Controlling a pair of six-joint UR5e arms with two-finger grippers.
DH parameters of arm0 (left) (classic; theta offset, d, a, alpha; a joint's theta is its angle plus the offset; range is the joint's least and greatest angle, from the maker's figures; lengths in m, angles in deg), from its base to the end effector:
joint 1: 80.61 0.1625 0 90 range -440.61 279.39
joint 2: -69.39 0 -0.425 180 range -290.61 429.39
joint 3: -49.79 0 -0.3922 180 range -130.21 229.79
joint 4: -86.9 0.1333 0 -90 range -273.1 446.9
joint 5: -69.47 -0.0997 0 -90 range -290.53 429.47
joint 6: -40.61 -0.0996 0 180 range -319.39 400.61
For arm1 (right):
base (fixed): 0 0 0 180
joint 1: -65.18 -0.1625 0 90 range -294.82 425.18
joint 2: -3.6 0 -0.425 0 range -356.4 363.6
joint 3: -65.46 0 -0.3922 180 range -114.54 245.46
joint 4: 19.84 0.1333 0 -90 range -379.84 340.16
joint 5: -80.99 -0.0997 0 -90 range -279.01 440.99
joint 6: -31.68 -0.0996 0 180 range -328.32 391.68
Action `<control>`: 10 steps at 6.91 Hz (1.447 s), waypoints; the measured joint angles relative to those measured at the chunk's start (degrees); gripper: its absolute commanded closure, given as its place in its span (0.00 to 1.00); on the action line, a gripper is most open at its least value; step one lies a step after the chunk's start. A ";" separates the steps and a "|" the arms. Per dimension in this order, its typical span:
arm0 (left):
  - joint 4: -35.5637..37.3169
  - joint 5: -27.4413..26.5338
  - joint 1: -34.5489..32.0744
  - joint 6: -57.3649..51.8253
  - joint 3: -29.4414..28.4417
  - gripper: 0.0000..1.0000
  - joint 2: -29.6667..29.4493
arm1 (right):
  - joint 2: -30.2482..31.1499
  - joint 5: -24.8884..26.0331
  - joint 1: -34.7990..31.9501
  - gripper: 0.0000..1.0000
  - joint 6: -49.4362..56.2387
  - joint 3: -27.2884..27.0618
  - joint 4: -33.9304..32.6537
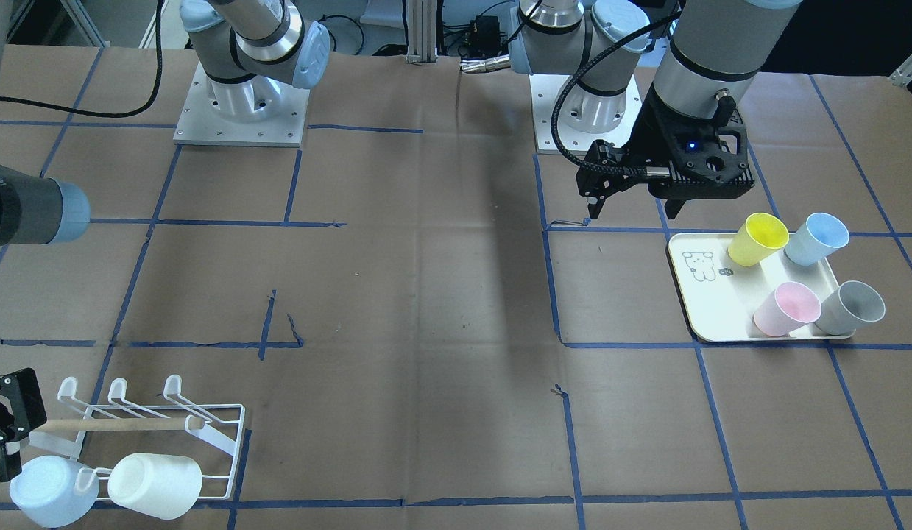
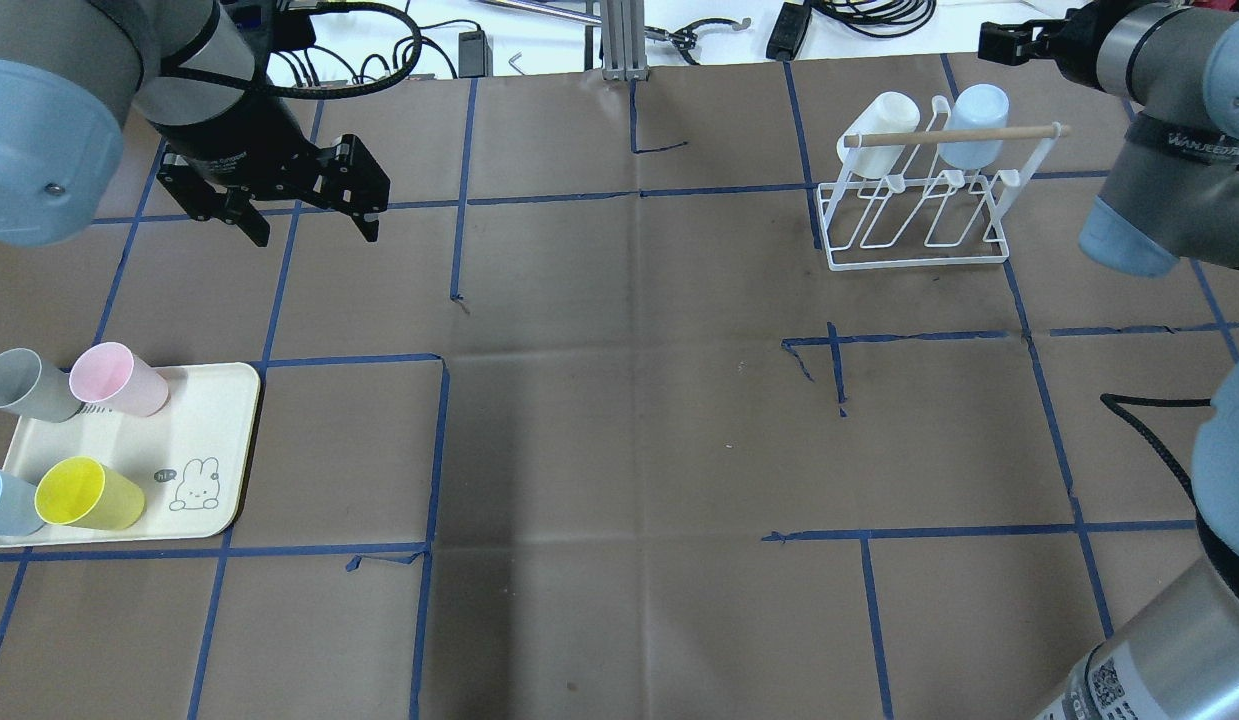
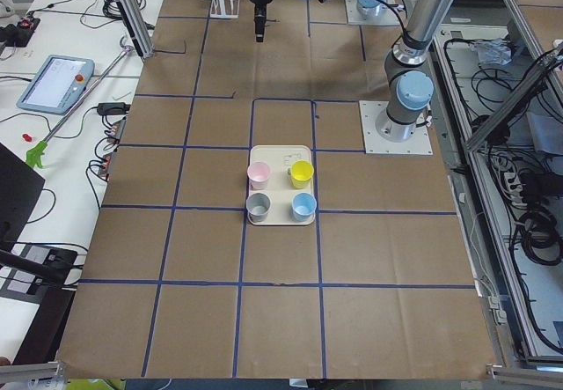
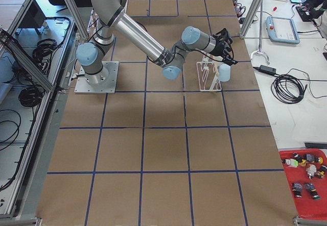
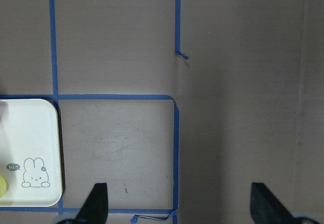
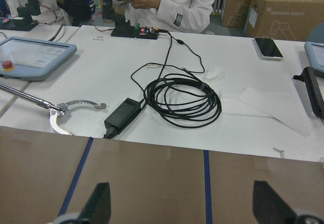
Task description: Transfer IKEA cup to right arm and place on rack
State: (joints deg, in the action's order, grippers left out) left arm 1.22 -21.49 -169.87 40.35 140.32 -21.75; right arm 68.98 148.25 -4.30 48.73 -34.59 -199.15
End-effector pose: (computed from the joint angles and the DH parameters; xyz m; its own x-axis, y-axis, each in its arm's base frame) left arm -0.1251 -0.5063 0.4811 -0.9998 -0.0092 -0.0169 -0.0084 0.9989 -0.0462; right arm -0.0607 -0.6523 0.3539 -0.9909 -0.1321 0.0252 -0.0917 0.5264 -0.8453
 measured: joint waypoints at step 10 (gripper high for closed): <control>-0.01 0.08 0.08 0.00 0.00 0.00 0.00 | 7.04 0.15 -3.47 0.00 -0.09 0.11 13.28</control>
State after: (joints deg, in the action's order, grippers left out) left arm 1.21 -21.41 -169.79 40.35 140.32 -21.75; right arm 76.01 148.40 -7.77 48.65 -34.47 -185.87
